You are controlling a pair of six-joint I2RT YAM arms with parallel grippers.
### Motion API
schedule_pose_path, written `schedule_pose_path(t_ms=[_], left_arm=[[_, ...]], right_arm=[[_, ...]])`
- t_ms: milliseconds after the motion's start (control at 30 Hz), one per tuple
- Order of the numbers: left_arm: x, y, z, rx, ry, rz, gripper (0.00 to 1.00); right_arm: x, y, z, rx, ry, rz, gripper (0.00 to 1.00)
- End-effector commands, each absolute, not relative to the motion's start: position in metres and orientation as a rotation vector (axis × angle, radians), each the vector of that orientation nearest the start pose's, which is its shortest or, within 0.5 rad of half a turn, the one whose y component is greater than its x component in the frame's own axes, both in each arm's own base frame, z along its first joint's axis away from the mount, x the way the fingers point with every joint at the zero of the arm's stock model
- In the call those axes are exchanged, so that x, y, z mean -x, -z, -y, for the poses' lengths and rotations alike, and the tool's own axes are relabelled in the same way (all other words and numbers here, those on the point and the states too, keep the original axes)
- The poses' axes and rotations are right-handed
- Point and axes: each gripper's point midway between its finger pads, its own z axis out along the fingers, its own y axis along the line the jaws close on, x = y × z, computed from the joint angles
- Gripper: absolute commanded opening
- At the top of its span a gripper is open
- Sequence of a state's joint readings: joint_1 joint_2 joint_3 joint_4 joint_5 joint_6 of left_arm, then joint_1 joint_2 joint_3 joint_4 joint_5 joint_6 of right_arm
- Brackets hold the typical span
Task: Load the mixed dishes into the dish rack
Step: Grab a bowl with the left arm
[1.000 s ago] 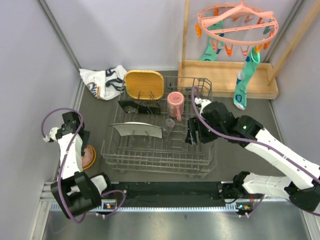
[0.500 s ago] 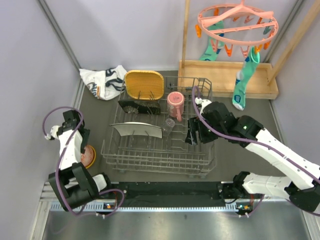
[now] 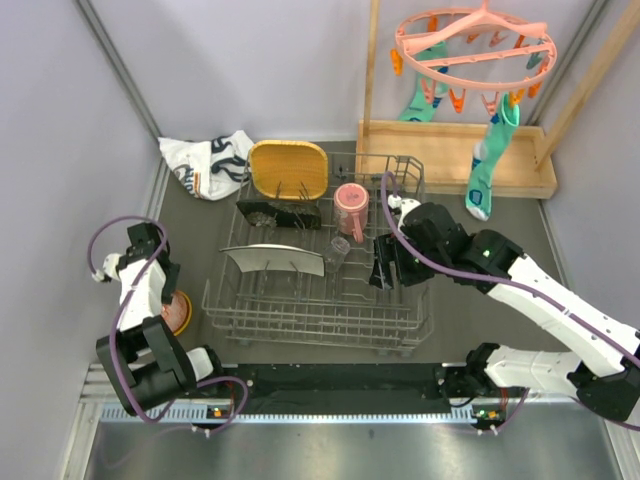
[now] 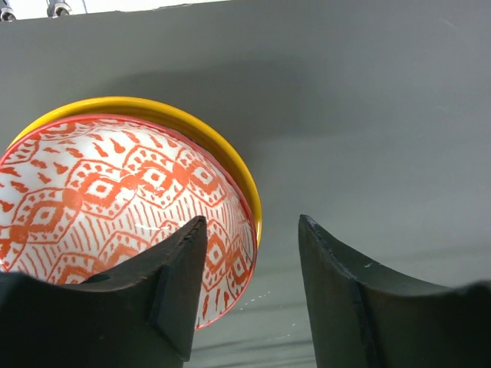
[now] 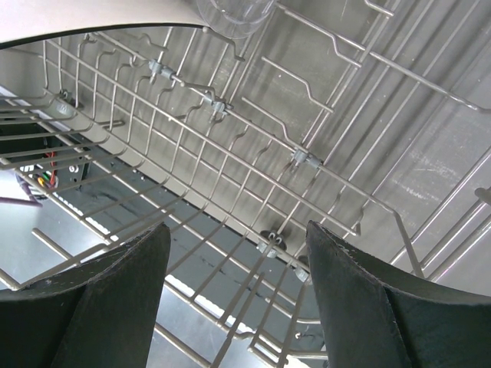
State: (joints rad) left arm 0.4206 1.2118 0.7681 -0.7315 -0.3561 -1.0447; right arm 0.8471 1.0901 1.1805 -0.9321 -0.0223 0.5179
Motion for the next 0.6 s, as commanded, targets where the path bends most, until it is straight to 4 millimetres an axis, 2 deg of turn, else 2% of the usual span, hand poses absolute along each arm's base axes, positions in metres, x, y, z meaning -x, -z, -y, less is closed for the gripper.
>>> schedule_pose_path(t_ms=[0,167,367,567], left_arm=[[-0.2186,-0.0665,-0.1315,1.841,-0.290,-1.884,0.54],[-0.2173,-0.0683,-0.1320,1.835,-0.292,-1.880,0.46],[-0.2159,-0.0689,-0.1311,1.846,-0.289,-1.876,0.43],[-0.2146,-0.0697,-0.1306,1.856,-0.286,-1.873,0.35]], right_arm=[[-0.1709,-0.2397,-0.2307,0.407,-0.676,-2.419,0.71],[-0.1714,-0.2389,-0.2307,0.405,-0.675,-2.419,0.71],[-0.1705,-0.2351,-0.2303,0.403,-0.673,-2.428,0.71],[-0.1697,-0.2331,-0.2303,0.404,-0.676,-2.431,0.71]])
